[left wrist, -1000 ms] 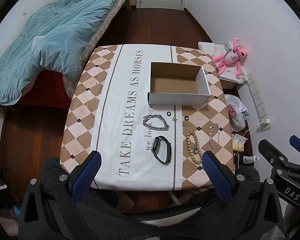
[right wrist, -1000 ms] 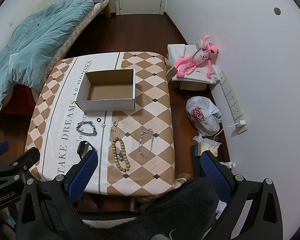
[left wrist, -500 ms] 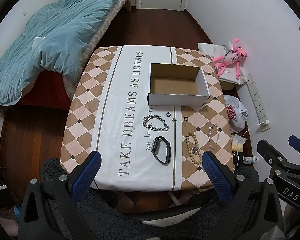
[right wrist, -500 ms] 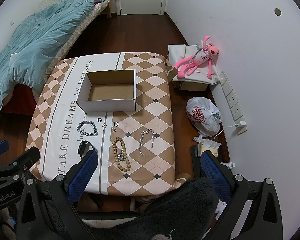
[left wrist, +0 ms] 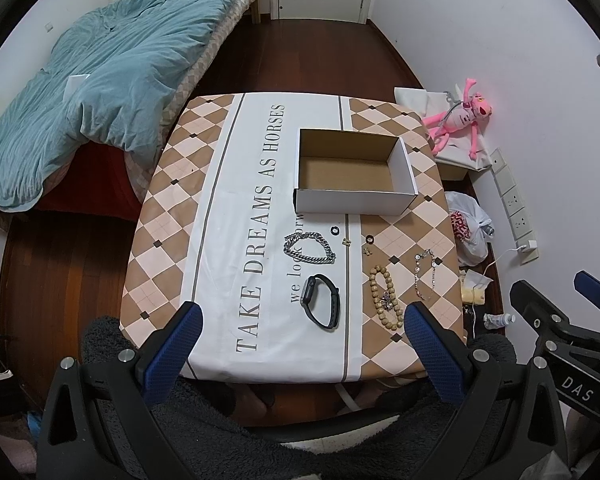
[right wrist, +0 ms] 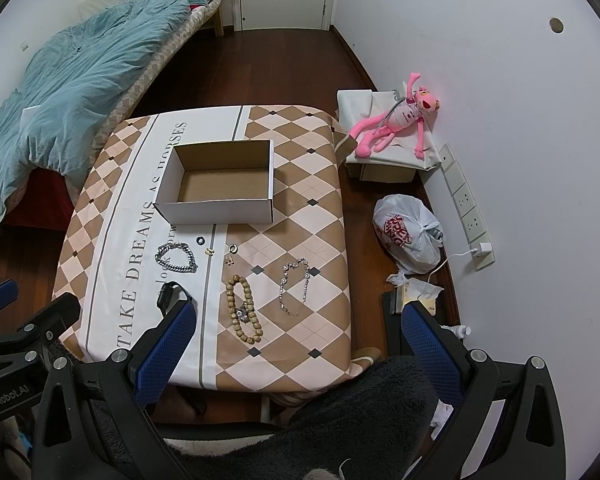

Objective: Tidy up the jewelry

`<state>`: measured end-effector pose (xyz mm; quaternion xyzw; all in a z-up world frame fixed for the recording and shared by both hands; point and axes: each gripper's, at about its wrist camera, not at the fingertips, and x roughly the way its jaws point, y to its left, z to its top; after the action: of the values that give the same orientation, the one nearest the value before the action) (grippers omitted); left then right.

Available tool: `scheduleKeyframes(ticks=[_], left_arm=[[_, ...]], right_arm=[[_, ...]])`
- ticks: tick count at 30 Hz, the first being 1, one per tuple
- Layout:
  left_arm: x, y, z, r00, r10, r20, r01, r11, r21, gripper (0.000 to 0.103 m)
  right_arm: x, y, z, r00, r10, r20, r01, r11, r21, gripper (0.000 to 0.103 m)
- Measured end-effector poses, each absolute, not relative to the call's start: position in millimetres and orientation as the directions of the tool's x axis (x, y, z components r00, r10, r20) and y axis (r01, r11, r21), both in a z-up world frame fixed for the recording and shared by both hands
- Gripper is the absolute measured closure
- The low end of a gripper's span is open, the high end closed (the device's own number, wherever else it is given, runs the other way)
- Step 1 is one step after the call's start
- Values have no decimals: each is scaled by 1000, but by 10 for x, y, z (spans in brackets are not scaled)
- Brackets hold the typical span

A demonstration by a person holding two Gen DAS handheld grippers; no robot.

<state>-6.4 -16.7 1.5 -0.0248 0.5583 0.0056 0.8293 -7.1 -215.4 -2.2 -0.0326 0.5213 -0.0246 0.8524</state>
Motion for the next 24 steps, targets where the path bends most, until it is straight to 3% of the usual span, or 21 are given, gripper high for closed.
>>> scheduleKeyframes(ticks=[24], left_arm=[[-49, -162, 71, 376, -25, -926, -37, 998, -43, 0]], right_arm=[[-81, -2180, -37, 457, -76, -886, 8, 997, -82, 0]])
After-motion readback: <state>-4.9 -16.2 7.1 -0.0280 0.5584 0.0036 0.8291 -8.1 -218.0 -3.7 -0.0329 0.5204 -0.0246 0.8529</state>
